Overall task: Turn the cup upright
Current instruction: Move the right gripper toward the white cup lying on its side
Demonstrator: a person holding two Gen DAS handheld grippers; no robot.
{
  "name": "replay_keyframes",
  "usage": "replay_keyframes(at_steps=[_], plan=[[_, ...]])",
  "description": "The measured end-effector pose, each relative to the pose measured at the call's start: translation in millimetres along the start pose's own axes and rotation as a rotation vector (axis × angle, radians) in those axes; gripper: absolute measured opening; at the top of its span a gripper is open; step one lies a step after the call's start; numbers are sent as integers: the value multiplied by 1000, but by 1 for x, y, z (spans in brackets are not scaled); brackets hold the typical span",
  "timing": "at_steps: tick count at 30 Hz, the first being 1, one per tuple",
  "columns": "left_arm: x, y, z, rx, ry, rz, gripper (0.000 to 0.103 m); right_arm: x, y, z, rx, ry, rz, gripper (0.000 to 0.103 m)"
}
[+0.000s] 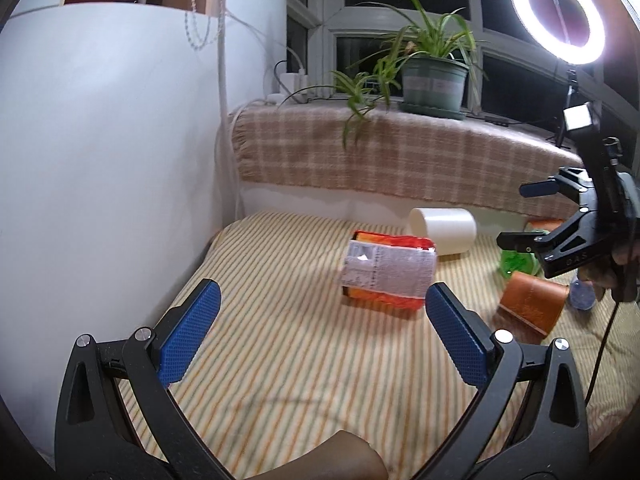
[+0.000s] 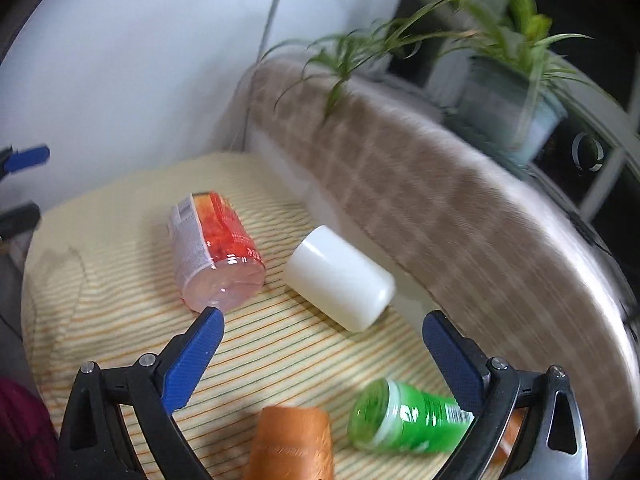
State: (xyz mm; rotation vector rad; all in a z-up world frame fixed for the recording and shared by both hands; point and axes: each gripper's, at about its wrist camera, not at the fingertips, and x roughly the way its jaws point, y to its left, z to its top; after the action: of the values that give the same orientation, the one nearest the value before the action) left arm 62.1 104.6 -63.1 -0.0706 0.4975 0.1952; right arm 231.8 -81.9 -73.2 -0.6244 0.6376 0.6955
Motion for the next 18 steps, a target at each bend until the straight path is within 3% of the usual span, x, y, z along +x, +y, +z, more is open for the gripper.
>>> replay_keyframes(at_steps=[8,18], plan=[[18,18,-2,-24,39,27,103,55,-6,10,-133,93,42,100],[44,23,-1,-46,82,26,103,102,-2,21,-325,172,12,100]])
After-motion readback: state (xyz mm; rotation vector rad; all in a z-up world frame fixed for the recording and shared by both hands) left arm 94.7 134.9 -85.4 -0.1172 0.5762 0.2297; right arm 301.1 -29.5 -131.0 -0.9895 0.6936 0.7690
